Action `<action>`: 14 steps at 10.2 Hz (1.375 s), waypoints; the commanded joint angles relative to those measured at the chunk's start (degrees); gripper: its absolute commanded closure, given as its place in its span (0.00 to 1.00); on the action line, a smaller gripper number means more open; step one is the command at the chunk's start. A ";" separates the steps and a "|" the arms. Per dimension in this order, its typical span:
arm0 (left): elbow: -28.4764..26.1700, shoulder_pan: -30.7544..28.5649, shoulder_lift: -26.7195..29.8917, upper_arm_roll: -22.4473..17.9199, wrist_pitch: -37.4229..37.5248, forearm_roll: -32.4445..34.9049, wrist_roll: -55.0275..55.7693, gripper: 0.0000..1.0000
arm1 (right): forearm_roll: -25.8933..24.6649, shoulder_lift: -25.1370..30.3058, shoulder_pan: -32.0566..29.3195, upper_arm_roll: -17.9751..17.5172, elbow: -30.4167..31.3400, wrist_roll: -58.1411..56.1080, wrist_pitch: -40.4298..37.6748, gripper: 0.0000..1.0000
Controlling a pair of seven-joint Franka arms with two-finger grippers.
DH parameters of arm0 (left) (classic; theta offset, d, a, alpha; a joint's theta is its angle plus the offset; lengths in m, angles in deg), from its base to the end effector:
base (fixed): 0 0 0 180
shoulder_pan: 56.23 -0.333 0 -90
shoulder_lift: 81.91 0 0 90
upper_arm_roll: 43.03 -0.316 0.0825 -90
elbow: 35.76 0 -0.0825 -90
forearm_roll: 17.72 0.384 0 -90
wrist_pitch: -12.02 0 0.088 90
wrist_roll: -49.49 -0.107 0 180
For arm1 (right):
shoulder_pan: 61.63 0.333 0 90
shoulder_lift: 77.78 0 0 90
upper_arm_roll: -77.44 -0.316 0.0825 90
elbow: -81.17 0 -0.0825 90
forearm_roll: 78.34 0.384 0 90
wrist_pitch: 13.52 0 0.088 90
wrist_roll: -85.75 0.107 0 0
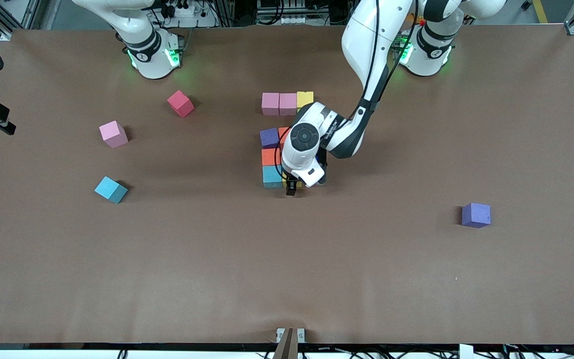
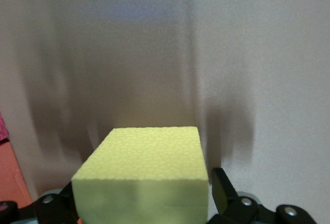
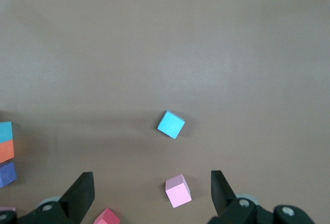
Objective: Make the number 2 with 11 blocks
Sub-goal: 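Lower the yellow cube beside the cyan cube with the left gripper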
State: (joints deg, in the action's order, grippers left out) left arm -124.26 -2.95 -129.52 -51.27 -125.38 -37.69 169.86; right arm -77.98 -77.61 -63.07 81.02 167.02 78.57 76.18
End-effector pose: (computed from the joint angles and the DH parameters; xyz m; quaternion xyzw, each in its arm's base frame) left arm 0.4866 -0.5122 0.1652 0.7232 0.6871 -0.0643 0.0271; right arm 0.5515 -0.0478 0.6599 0.9992 0.0190 0.0352 0.0005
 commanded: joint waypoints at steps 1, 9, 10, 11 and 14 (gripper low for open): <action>1.50 -0.46 -0.46 1.29 0.20 1.60 1.36 0.00 | 0.61 -0.61 0.74 0.02 -0.33 0.15 -0.57 0.00; 3.68 -1.25 0.59 0.68 4.15 3.53 0.92 0.00 | 0.69 -0.78 0.57 0.28 -0.50 0.32 -3.03 0.00; 4.21 -1.25 0.59 0.68 4.94 3.53 0.92 0.00 | 0.69 -0.78 0.57 0.28 -0.50 0.32 -3.12 0.00; 4.31 -1.25 0.77 0.60 6.17 3.53 0.92 0.00 | 0.78 -0.87 0.74 0.20 -0.50 0.32 -3.12 0.00; 6.14 -1.34 0.94 0.25 9.95 3.36 1.01 0.00 | 0.69 -0.87 0.75 0.20 -0.41 0.41 -3.12 0.00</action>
State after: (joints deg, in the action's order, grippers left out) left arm -119.51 -4.17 -129.28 -50.69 -118.16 -35.59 169.87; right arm -77.96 -78.44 -62.22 81.23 167.03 78.56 73.74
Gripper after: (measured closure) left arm 0.000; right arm 0.000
